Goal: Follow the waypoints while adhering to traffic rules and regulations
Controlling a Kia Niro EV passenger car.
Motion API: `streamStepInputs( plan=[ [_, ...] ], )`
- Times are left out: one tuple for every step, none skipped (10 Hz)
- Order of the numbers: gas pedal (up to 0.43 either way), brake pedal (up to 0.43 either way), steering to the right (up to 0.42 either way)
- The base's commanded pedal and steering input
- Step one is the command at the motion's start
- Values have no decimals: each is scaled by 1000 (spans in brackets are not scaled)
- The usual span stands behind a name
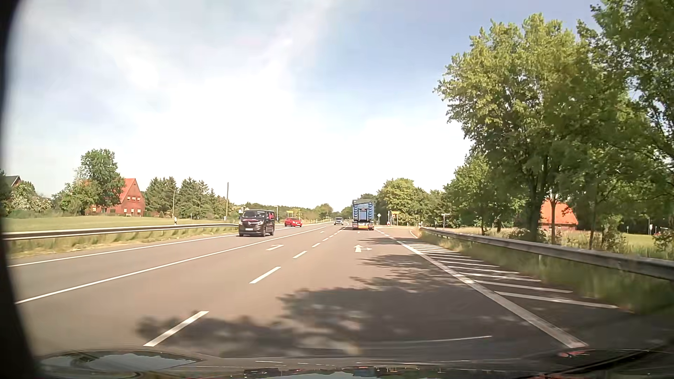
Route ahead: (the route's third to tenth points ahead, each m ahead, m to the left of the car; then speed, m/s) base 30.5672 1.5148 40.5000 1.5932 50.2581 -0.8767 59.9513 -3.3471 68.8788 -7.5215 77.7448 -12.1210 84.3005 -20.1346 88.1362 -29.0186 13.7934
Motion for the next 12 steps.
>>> streamStepInputs(
  plan=[
    [0, 0, -2],
    [0, 0, -1],
    [0, 0, 0],
    [0, 0, 0],
    [0, 0, 2],
    [0, 0, 4],
    [0, 0, 4],
    [0, 0, 4],
    [0, 0, 4],
    [0, 0, 5],
    [0, 0, 6],
    [0, 12, 9]
  ],
)
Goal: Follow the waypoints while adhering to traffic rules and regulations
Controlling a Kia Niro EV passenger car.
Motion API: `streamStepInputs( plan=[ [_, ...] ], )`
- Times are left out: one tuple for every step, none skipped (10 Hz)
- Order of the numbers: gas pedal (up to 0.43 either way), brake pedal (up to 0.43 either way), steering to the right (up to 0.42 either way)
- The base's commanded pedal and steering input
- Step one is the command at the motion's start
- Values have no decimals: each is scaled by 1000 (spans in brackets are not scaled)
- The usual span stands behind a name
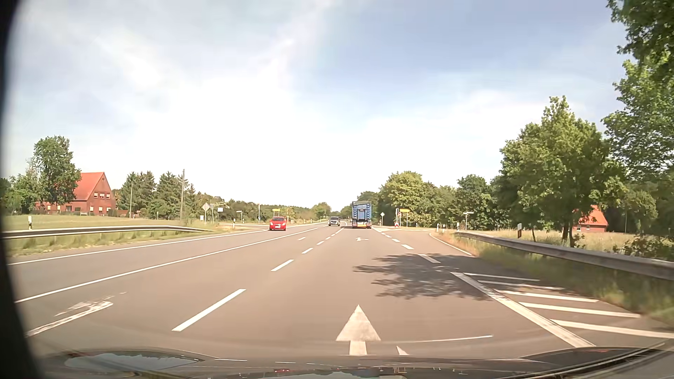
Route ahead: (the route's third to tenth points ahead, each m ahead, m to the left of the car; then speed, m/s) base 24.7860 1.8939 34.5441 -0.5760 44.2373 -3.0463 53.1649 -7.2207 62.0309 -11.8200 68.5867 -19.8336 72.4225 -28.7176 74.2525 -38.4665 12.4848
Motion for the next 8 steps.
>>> streamStepInputs(
  plan=[
    [0, 49, 12],
    [0, 91, 15],
    [0, 122, 19],
    [0, 146, 23],
    [0, 165, 26],
    [0, 177, 26],
    [0, 189, 27],
    [0, 201, 28]
  ],
)
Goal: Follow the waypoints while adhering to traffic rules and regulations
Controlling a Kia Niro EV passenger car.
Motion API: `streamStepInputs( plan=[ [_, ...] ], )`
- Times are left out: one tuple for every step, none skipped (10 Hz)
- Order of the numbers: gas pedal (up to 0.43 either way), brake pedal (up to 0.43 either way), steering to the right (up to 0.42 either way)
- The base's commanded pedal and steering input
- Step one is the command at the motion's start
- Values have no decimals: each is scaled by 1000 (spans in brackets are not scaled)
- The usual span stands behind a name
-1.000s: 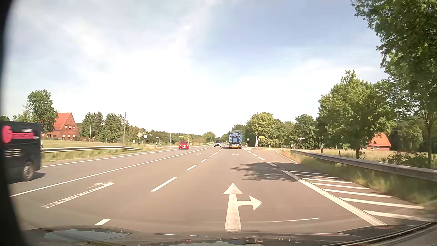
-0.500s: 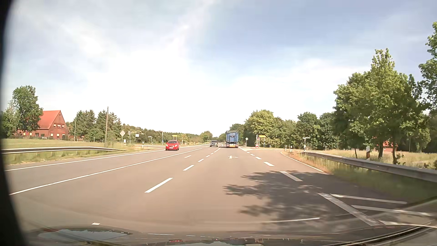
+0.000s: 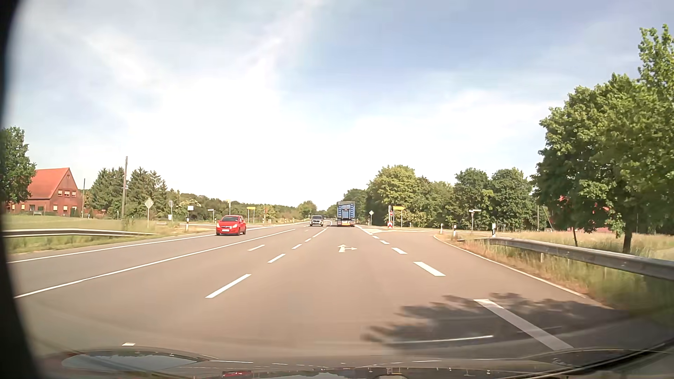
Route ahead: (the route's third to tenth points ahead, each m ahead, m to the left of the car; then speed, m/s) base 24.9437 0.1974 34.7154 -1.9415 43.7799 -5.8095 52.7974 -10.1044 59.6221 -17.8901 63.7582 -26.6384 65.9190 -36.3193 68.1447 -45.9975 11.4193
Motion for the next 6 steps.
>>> streamStepInputs(
  plan=[
    [0, 201, 30],
    [0, 195, 33],
    [0, 140, 36],
    [0, 122, 38],
    [0, 122, 40],
    [0, 122, 40]
  ],
)
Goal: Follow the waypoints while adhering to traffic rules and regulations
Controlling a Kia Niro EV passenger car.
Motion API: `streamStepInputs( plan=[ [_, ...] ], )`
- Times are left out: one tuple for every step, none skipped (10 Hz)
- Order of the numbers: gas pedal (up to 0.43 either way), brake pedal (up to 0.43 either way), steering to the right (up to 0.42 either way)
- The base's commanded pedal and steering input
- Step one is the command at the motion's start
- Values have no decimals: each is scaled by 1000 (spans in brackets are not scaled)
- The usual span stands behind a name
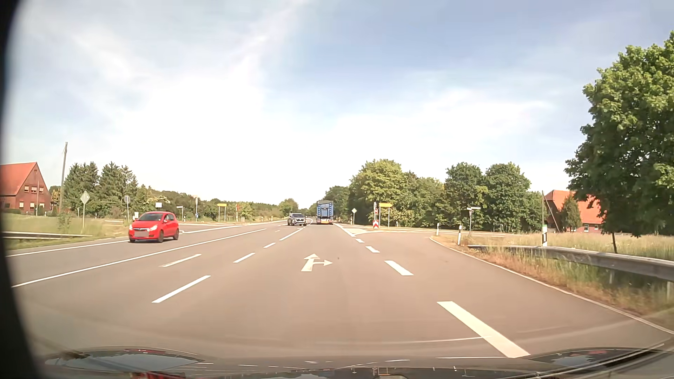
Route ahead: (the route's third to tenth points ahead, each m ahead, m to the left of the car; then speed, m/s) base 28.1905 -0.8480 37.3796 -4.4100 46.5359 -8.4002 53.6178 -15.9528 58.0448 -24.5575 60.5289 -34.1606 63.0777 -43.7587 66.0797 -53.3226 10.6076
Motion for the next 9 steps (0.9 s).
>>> streamStepInputs(
  plan=[
    [0, 122, 41],
    [0, 110, 41],
    [0, 104, 41],
    [0, 91, 42],
    [0, 61, 41],
    [0, 30, 38],
    [0, 18, 35],
    [0, 6, 29],
    [0, 0, 21]
  ],
)
